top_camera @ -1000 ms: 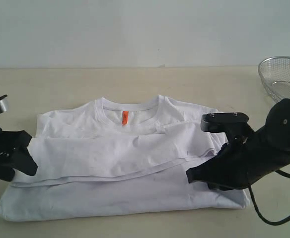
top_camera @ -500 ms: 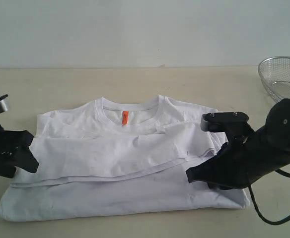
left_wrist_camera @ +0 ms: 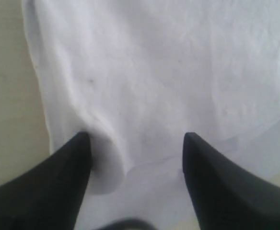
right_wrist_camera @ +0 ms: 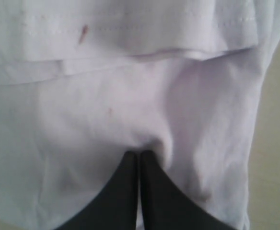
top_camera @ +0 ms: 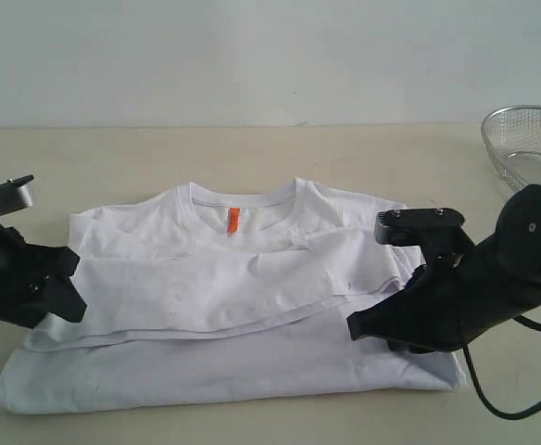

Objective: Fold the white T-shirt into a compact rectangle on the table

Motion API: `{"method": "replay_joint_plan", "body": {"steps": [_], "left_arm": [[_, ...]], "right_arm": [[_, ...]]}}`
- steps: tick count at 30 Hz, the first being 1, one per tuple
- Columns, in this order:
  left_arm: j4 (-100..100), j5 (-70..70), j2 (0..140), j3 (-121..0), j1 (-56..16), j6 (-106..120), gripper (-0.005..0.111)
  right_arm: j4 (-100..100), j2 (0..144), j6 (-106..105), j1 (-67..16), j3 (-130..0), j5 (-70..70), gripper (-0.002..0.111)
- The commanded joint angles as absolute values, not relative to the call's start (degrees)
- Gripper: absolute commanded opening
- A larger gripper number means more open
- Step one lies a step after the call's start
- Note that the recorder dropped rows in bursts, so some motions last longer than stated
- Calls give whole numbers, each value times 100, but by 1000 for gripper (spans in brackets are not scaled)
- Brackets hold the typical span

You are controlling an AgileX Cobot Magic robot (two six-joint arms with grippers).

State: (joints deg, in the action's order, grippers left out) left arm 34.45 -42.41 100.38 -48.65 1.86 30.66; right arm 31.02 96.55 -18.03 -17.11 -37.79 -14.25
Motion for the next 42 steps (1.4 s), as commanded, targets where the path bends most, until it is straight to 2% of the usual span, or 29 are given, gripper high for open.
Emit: {"method": "replay_joint_plan", "body": {"steps": [1,4,18,21,27,42], "left_arm": [[3481,-4176,10050,-4898,141,3087,54],[3356,-4314,10063,-4898,141,3041,49],[2873,-4301,10377,-4898,141,2791,49],[2883,-4224,10377,-4898,141,2791,39],[2953,-4164,10377,-4898,141,2854,4],[3109,-4875,10366,-5450,141,2870,5]], "right_arm": [[3101,9664,-1856,-1721,-3807,-1425,0],[3101,9664,-1856,-1721,-3807,-1412,0],[3101,9664,-1856,-1721,-3807,-1395,0],[3101,9664,-1856,-1721,-3807,-1370,0],[3101,9664,-1856,-1721,-3807,-1360,0],[3101,9664,-1856,-1721,-3807,-1302,0]]}}
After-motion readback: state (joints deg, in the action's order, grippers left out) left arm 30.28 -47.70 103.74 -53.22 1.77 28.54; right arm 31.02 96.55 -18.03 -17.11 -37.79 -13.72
